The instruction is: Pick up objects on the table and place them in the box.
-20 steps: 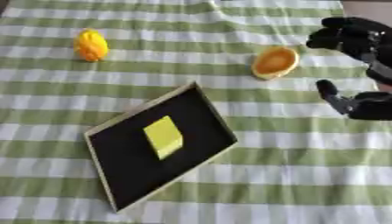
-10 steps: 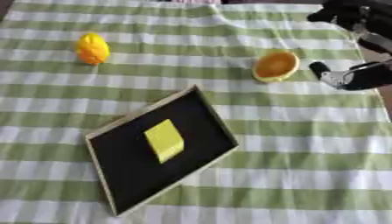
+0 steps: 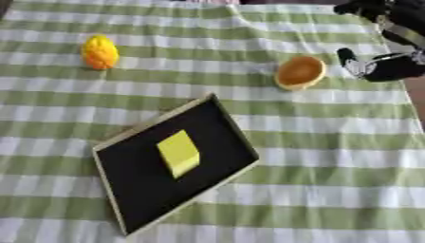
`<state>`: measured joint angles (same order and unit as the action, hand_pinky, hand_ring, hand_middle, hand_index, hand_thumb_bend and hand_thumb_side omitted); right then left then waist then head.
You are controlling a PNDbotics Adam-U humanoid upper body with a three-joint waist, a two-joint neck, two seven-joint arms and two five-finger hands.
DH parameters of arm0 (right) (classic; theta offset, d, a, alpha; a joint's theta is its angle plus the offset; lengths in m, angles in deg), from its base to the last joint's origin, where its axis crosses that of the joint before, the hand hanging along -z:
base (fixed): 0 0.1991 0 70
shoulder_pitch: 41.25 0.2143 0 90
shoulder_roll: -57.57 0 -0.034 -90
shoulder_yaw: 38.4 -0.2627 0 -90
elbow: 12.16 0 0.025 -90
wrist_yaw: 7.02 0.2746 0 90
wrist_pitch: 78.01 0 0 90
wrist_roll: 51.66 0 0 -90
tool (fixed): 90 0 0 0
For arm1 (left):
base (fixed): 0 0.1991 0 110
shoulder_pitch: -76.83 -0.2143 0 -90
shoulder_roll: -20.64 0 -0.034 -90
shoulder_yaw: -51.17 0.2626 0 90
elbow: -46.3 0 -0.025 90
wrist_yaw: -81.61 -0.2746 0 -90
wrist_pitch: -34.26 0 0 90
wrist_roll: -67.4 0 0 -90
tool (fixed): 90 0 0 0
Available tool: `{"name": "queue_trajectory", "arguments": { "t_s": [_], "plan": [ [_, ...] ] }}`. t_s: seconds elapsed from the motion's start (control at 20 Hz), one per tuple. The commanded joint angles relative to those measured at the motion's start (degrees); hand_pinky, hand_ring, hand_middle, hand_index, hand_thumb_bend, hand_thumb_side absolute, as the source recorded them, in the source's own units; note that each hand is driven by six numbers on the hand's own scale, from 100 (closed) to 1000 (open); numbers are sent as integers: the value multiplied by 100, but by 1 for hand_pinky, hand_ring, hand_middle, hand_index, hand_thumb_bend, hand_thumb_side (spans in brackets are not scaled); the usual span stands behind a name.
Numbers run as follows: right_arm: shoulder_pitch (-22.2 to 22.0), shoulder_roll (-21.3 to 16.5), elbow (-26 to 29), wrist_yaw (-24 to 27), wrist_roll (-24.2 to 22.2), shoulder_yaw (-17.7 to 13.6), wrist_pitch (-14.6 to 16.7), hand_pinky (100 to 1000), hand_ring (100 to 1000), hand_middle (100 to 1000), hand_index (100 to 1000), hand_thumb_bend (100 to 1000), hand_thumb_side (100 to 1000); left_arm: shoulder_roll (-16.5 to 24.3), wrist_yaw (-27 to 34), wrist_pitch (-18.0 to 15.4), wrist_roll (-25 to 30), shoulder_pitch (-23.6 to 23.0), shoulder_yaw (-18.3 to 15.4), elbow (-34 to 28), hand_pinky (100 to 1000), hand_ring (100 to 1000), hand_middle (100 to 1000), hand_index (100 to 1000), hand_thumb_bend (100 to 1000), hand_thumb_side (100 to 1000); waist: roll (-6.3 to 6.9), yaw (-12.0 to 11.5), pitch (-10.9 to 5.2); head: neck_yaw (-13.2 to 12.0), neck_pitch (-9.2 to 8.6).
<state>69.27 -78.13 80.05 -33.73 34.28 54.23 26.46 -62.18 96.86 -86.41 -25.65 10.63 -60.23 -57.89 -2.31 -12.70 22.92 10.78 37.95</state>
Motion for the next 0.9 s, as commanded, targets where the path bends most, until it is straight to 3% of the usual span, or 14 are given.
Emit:
{"name": "queue_trajectory", "arguments": {
  "t_s": [0.05,0.3,0.35,0.45,0.6,0.9],
  "plan": [
    [111,-95,-97,-64,-57,3,-29,1000,1000,880,988,100,472,115,61,13,19,79,-31,-62,720,765,738,838,100,567,-4,-13,-104,33,-83],
    [160,-62,-138,-214,-140,75,2,1000,1000,895,997,100,560,106,74,35,34,93,-31,-73,720,765,738,838,100,567,-23,-21,-95,33,-76],
    [147,-64,-128,-297,-154,89,28,1000,1000,902,1000,158,632,105,75,39,36,92,-32,-75,720,765,738,838,100,567,-26,-22,-93,30,-74],
    [109,-61,-120,-542,-164,109,104,995,1000,906,1000,292,683,104,78,47,40,87,-34,-75,719,764,738,839,100,567,-32,-28,-88,28,-74],
    [79,-25,-145,-897,-77,141,202,992,1000,904,1000,334,698,99,88,56,52,83,-33,-71,719,763,737,839,100,567,-40,-38,-79,39,-89],
    [201,76,-299,-1136,-18,226,287,995,1000,902,1000,314,691,88,115,73,86,117,-14,-77,718,763,736,839,100,566,-59,-82,-47,72,-130]
  ]
}}
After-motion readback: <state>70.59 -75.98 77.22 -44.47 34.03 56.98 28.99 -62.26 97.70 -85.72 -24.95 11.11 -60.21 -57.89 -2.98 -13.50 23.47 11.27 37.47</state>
